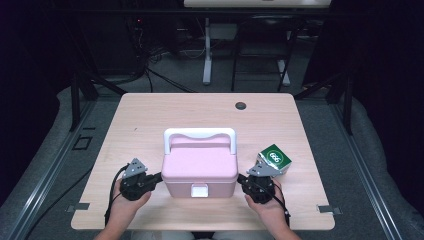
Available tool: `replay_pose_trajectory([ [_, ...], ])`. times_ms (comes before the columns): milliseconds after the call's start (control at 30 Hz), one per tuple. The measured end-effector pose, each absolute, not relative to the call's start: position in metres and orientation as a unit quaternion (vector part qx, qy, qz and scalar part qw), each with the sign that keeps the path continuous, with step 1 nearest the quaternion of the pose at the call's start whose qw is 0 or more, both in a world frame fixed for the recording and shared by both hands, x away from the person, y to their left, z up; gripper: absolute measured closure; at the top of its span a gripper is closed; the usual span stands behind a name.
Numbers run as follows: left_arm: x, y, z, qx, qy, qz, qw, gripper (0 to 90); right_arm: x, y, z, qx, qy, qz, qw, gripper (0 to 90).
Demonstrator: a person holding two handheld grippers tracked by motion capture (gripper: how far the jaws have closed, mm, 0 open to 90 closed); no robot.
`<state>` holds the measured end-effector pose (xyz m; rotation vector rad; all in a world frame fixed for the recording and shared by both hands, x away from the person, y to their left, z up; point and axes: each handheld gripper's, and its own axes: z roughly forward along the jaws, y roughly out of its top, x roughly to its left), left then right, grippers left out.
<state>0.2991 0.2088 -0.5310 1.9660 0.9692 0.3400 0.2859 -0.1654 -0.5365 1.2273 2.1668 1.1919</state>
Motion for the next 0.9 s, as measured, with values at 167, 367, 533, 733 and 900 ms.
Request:
replay_pose_trajectory([
  [167, 0.298, 0.208, -0.531, 0.798, 0.385, 0.138, 0.443, 89.9, 0.280, -0.167, -0.535, 0.439, 0.772, 0.422, 0.183, 90.0],
  [367, 0.298, 0.209, -0.531, 0.798, 0.385, 0.136, 0.444, 89.9, 0.276, -0.168, -0.535, 0.432, 0.779, 0.418, 0.179, 90.0],
  [533, 0.299, 0.210, -0.531, 0.797, 0.389, 0.139, 0.442, 86.1, 0.278, -0.171, -0.535, 0.431, 0.780, 0.421, 0.170, 87.7],
  [733, 0.302, 0.213, -0.532, 0.799, 0.399, 0.127, 0.432, 74.9, 0.281, -0.175, -0.535, 0.435, 0.780, 0.419, 0.160, 79.2],
  [900, 0.304, 0.216, -0.529, 0.799, 0.401, 0.127, 0.430, 64.2, 0.284, -0.178, -0.531, 0.433, 0.783, 0.415, 0.169, 73.2],
])
